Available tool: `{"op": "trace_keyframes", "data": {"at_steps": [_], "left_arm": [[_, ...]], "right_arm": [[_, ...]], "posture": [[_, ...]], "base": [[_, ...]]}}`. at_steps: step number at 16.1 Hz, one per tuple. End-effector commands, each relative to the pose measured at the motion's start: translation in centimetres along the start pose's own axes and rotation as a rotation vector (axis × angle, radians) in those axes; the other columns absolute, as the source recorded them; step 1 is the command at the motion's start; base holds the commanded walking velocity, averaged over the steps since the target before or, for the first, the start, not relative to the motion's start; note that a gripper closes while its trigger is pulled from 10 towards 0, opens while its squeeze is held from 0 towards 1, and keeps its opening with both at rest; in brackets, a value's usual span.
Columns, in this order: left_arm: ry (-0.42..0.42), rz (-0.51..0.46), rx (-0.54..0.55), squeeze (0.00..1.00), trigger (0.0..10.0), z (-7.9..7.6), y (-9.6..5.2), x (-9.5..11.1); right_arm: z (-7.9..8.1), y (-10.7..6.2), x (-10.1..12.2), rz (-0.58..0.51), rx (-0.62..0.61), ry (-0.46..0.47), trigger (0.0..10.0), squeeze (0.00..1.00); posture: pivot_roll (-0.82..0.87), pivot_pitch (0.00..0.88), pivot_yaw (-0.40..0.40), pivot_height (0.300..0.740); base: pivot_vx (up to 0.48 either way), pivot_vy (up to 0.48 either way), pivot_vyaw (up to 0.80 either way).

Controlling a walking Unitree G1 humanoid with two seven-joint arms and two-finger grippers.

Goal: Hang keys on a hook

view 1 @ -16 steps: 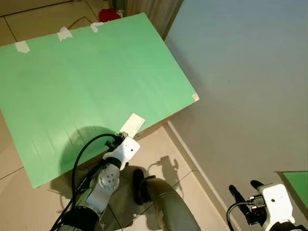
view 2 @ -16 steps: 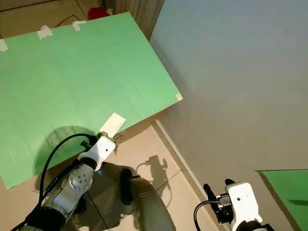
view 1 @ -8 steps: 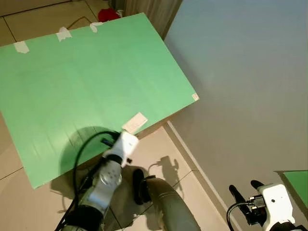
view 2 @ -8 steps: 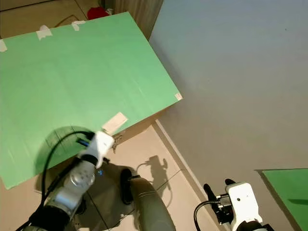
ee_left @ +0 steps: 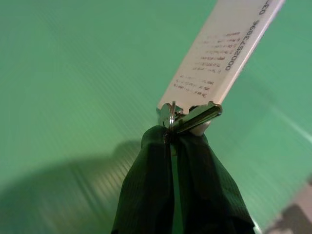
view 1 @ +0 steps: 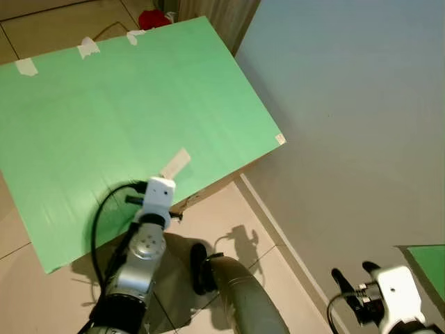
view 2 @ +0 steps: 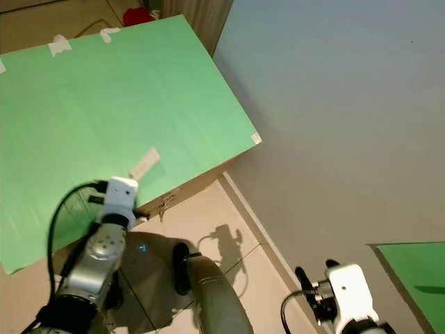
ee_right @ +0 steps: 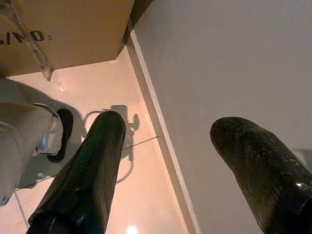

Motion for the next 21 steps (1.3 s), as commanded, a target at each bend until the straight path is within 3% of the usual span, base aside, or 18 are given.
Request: {"op": "trace_keyframes", "data": {"at_steps": [1,5,7,8,9,10,11,17,18,19,20,21], "left_arm": [[-0.008,-0.019,-0.036,0.00,0.0,-0.6,-0.6,0.3],[0.049,-0.148,-0.046,0.00,0.0,2.4,-0.2,4.3],[0.123,-0.164,0.061,0.00,0.0,6.5,1.0,5.5],[0.142,-0.155,0.087,0.00,0.0,7.5,1.4,5.4],[0.217,-0.142,0.159,0.00,0.0,10.1,2.1,5.5],[0.246,-0.136,0.190,0.00,0.0,11.5,2.5,5.7],[0.358,-0.181,0.214,0.00,0.0,13.2,3.2,7.7],[0.377,-0.160,0.179,0.00,0.0,12.8,4.2,7.5],[0.390,-0.145,0.167,0.00,6.0,12.5,4.7,7.1],[0.396,-0.140,0.160,0.00,6.0,12.4,4.8,6.9],[0.378,-0.115,0.125,0.00,10.0,11.7,5.2,6.3],[0.354,-0.089,0.098,0.00,10.0,11.0,5.7,5.6]], "right_arm": [[-0.2,-0.1,-1.1,0.036,-0.011,0.001,10.0,0.00],[1.7,4.7,1.0,-0.064,0.017,0.041,10.0,0.00],[3.0,7.8,2.9,-0.132,0.031,0.068,10.0,0.00],[3.2,8.4,3.2,-0.142,0.032,0.073,10.0,0.00],[3.5,9.5,4.0,-0.165,0.032,0.082,10.0,0.00],[3.7,10.2,4.4,-0.179,0.032,0.087,10.0,0.00],[4.4,11.7,6.3,-0.236,0.043,0.104,10.0,0.00],[5.0,13.6,8.4,-0.303,0.039,0.122,10.0,0.00],[5.0,13.7,8.1,-0.305,0.032,0.125,10.0,0.00],[5.0,13.7,8.0,-0.306,0.030,0.126,10.0,0.00],[5.0,13.6,7.7,-0.304,0.028,0.127,10.0,0.00],[5.1,13.5,7.4,-0.303,0.026,0.129,10.0,0.00]], "posture": [[-0.27,0.365,-0.306,0.736],[-0.12,0.255,-0.223,0.736],[-0.07,0.198,-0.190,0.736],[-0.05,0.176,-0.178,0.736],[-0.03,0.140,-0.162,0.736],[-0.03,0.122,-0.153,0.736],[-0.01,0.080,-0.130,0.736],[0.00,0.025,-0.089,0.736],[0.00,0.024,-0.083,0.736],[0.00,0.024,-0.083,0.736],[-0.01,0.031,-0.082,0.736],[-0.02,0.047,-0.086,0.736]], "base": [[0.000,0.000,0.00],[0.000,0.000,0.00],[0.000,0.000,0.00],[0.000,0.000,0.00],[0.000,0.000,0.00],[0.000,0.000,0.00],[0.000,0.000,0.00],[0.000,0.000,0.00],[0.000,0.000,0.00],[0.000,0.000,0.00],[0.000,0.000,0.00],[0.000,0.000,0.00]]}}
Point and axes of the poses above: a point about 5 cm out from each wrist's last joint towards the gripper, its own y axis pointing out of the wrist towards the gripper, its own x axis along the axis of the wrist's last joint, z = x × y, the point moved 6 cm from there along y, pointing out of the wrist towards the gripper, and after that the axes turned 6 degrees about y, right-handed, at the moved point
